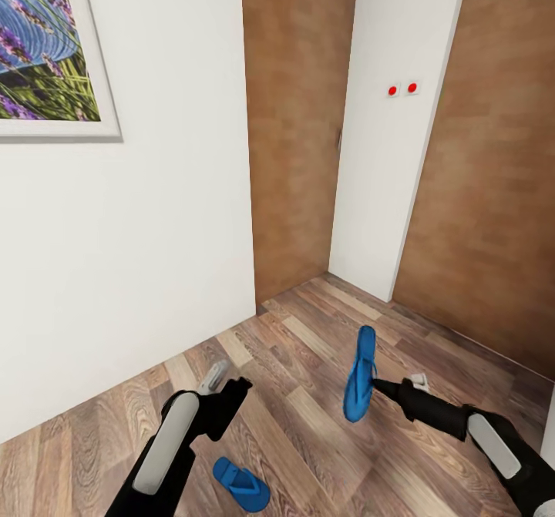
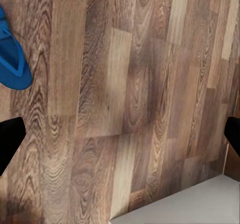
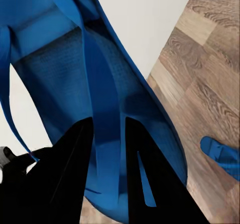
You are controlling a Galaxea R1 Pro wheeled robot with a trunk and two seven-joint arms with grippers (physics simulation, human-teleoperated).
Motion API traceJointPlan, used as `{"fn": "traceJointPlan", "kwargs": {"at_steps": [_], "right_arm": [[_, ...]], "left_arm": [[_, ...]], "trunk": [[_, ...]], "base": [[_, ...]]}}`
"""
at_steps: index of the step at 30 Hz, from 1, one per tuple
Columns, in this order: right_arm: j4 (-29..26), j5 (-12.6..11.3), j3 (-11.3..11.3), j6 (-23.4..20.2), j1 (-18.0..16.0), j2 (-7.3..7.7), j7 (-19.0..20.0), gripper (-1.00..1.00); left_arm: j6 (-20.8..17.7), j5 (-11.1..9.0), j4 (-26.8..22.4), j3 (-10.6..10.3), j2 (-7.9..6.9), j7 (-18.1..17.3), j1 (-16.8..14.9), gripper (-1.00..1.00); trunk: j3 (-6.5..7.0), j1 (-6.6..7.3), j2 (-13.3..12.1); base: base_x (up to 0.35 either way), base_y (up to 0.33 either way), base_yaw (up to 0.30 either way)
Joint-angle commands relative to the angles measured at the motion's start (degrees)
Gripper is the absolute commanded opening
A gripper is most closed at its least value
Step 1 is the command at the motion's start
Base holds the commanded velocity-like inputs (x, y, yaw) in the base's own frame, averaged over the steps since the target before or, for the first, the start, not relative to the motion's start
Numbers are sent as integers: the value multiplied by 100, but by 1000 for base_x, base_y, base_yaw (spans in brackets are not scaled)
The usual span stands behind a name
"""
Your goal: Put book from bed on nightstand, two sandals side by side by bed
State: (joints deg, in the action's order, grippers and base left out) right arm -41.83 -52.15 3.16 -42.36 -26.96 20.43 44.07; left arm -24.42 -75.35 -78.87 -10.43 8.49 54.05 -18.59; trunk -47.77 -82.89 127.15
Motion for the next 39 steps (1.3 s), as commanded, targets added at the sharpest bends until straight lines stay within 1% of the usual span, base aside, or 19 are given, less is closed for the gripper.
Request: {"fn": "traceJointPlan", "kwargs": {"at_steps": [1, 4, 6, 8, 11, 13, 15, 39], "right_arm": [[-7, -177, -139, -34, -2, 5, 4, -100], [-19, -305, -268, -23, -2, -2, 6, -100], [-20, -326, -286, 2, -2, -11, 1, -100], [-20, -333, -292, 13, -2, -16, -1, -100], [-21, -337, -301, 9, -2, -20, 2, -100], [-35, -339, -306, -15, -2, -26, 11, -100], [-41, -340, -302, -23, -2, -29, 13, -100], [-35, -340, -290, -27, -2, -33, 14, -100]], "left_arm": [[-19, -24, 3, -3, -47, 31, -4, 100], [-19, -18, 27, -1, -123, 27, -4, 100], [-16, -16, 137, 5, -184, 27, -4, 100], [-10, -9, 294, 10, -212, 2, -4, 100], [-5, -1, 528, 13, -237, -176, -4, 100], [-2, 3, 646, 4, -235, -411, -4, 100], [-8, 1, 666, -6, -224, -460, -4, 100], [-11, 0, 680, -12, -242, -483, -4, 100]], "trunk": [[-25, -22, 44], [-79, -88, 165], [-115, -132, 245], [-150, -175, 325], [-204, -241, 445], [-240, -285, 526], [-276, -329, 606], [-707, -856, 1568]], "base": [[0, 0, 0], [0, 0, 0], [0, 0, 0], [0, 0, 0], [0, 0, 0], [0, 0, 0], [0, 0, 0], [0, 0, 0]]}}
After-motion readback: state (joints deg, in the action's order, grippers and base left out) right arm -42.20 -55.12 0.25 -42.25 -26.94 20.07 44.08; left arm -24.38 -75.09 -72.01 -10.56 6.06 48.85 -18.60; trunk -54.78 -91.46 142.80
